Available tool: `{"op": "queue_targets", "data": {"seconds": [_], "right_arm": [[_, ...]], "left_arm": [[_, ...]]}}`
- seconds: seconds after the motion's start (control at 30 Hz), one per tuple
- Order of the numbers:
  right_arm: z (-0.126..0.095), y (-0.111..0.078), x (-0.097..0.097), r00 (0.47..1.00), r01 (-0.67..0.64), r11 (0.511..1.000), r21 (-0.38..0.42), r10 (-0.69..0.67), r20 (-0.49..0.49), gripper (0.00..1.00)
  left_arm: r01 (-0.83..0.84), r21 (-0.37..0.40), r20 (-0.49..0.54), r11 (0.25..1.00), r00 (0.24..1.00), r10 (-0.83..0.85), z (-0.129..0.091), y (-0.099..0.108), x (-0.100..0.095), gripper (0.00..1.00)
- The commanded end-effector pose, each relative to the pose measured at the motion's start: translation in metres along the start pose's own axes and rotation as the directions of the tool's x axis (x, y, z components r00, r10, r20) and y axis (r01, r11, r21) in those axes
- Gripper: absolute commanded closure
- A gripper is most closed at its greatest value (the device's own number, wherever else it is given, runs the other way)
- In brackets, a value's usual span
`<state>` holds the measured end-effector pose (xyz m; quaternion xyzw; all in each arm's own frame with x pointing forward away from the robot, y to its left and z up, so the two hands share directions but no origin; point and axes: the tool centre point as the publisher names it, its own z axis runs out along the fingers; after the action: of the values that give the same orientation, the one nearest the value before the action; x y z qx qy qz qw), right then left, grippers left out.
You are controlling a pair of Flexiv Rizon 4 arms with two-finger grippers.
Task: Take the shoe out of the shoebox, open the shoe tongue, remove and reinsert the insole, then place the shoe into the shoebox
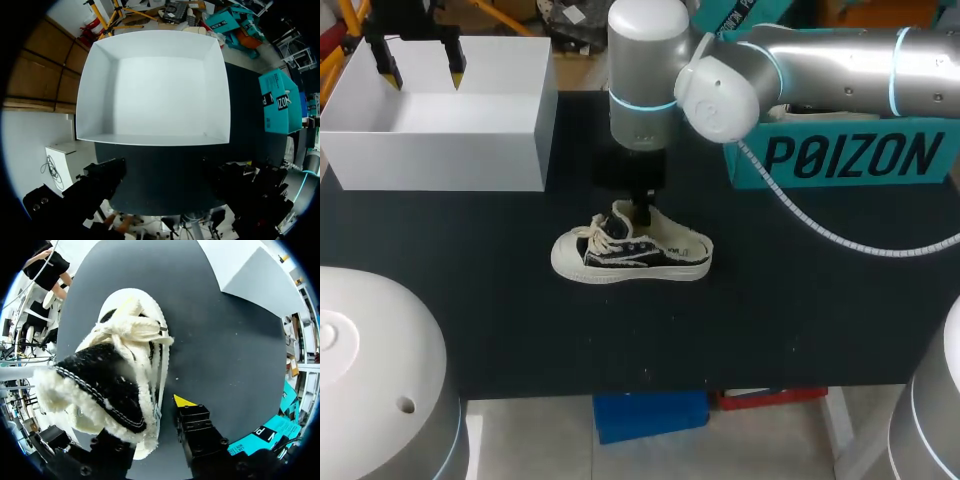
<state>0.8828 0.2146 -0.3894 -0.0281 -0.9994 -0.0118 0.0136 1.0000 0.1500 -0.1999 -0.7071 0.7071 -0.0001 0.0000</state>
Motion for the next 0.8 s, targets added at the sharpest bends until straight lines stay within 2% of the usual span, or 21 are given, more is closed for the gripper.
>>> {"op": "queue_targets", "data": {"seconds": [0.03, 0.13, 0.27, 0.53, 0.67, 0.8], "right_arm": [[-0.036, -0.003, 0.009, 0.999, 0.004, 0.999, -0.046, -0.002, 0.040, 0.00], [-0.059, 0.000, 0.016, 0.998, 0.014, 0.995, -0.097, -0.008, 0.065, 0.00], [-0.075, -0.002, 0.021, 0.998, 0.004, 0.986, -0.166, 0.007, 0.066, 0.00], [-0.092, -0.008, 0.030, 1.000, -0.016, 0.899, -0.438, 0.005, -0.026, 0.00], [-0.096, -0.013, 0.034, 0.999, 0.005, 0.877, -0.481, -0.022, -0.030, 0.00], [-0.101, -0.022, 0.035, 0.999, 0.037, 0.858, -0.512, -0.032, 0.018, 0.00]], "left_arm": [[0.000, 0.000, 0.000, 1.000, 1.000, 0.000, 0.000, 0.000, 0.000, 0.00], [0.000, 0.000, 0.000, 1.000, 1.000, 0.000, 0.000, 0.000, 0.000, 0.00], [0.000, 0.000, 0.000, 1.000, 1.000, 0.000, 0.000, 0.000, 0.000, 0.00], [0.000, 0.000, 0.000, 1.000, 1.000, 0.000, 0.000, 0.000, 0.000, 0.00], [0.000, 0.000, 0.000, 1.000, 1.000, 0.000, 0.000, 0.000, 0.000, 0.00], [0.000, 0.000, 0.000, 1.000, 1.000, 0.000, 0.000, 0.000, 0.000, 0.00]]}}
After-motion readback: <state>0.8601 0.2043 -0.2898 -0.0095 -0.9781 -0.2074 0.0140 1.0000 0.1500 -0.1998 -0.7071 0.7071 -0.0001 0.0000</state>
